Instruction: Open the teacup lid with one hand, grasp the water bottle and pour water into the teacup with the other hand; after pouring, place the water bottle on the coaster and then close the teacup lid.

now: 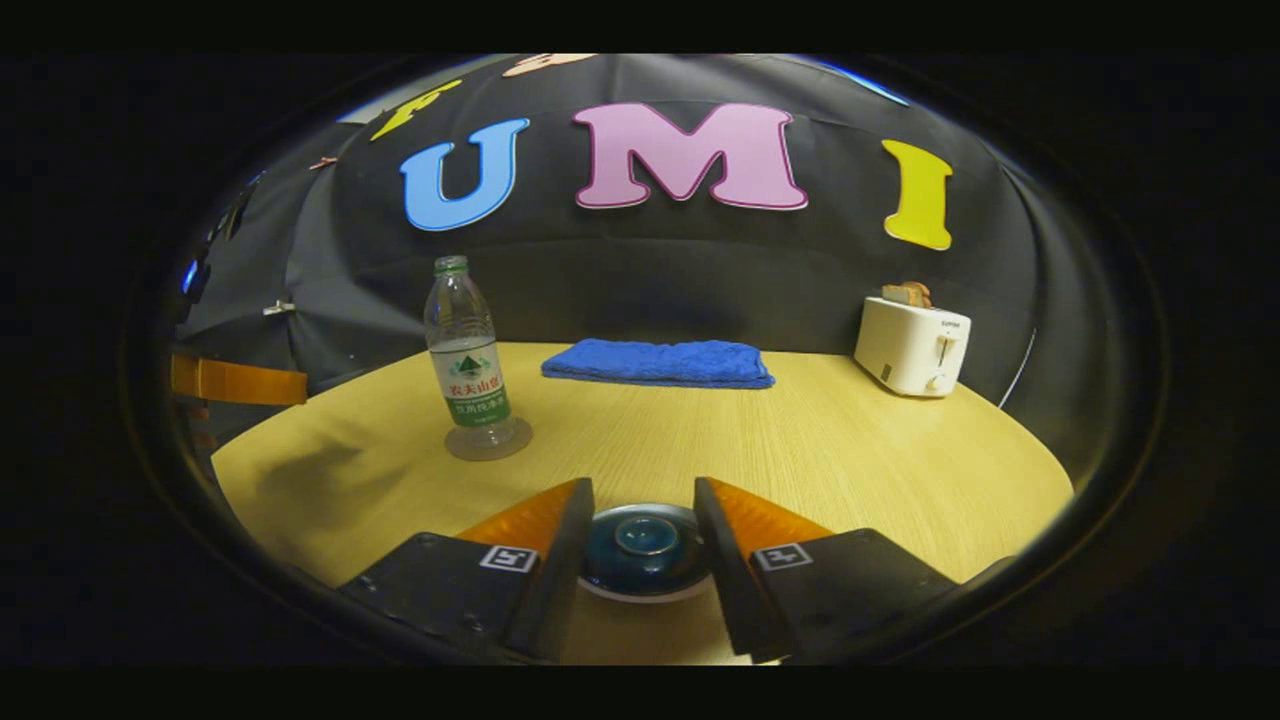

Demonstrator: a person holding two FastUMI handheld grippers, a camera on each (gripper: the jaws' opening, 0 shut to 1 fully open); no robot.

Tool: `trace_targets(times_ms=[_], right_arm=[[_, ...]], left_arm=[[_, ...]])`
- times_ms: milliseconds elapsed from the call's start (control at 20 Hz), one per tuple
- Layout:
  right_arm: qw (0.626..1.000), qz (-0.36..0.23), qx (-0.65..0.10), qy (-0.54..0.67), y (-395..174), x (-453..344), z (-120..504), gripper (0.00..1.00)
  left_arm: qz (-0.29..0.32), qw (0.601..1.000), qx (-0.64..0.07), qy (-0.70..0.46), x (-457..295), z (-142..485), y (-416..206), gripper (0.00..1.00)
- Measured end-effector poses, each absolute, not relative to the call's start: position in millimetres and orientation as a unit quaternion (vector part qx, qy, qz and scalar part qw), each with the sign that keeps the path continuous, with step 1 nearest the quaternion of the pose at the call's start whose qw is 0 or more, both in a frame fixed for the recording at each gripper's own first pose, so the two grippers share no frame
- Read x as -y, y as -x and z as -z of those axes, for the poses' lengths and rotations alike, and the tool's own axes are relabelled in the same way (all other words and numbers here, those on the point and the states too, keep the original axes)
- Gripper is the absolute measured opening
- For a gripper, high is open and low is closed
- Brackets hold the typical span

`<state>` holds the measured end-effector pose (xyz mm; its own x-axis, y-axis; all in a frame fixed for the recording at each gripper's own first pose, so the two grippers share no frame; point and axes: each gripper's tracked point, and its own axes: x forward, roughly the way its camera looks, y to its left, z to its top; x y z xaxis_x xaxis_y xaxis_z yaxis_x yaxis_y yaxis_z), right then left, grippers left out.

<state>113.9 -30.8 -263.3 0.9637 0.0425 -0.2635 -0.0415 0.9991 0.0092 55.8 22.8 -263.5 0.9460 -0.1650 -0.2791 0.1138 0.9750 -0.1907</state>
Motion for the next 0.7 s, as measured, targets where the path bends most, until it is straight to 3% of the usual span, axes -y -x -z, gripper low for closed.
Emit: trace_targets(times_ms=[50,100,150,200,550,600,700], right_arm=[[0.991,-0.019,-0.130,-0.003,-114,33,259,0.75],[0.992,-0.016,-0.128,-0.003,-114,35,254,0.79],[0.992,-0.015,-0.127,-0.003,-113,37,248,0.94],[0.992,-0.013,-0.127,-0.002,-112,39,243,1.00],[0.992,0.007,-0.126,-0.021,-92,60,170,1.00],[0.991,0.011,-0.128,-0.023,-88,64,155,1.00],[0.992,0.017,-0.120,-0.037,-83,71,119,1.00]], left_arm=[[0.066,0.985,-0.138,0.085,-18,258,-56,0.96],[0.062,0.987,-0.129,0.078,-16,252,-57,0.92],[0.060,0.988,-0.123,0.068,-12,249,-59,0.95],[0.062,0.989,-0.120,0.058,-9,245,-58,0.96],[0.027,0.996,-0.079,0.033,2,176,-50,0.96],[0.021,0.997,-0.070,0.032,5,160,-44,0.92],[-0.001,0.999,-0.051,0.019,3,132,-32,0.96]])
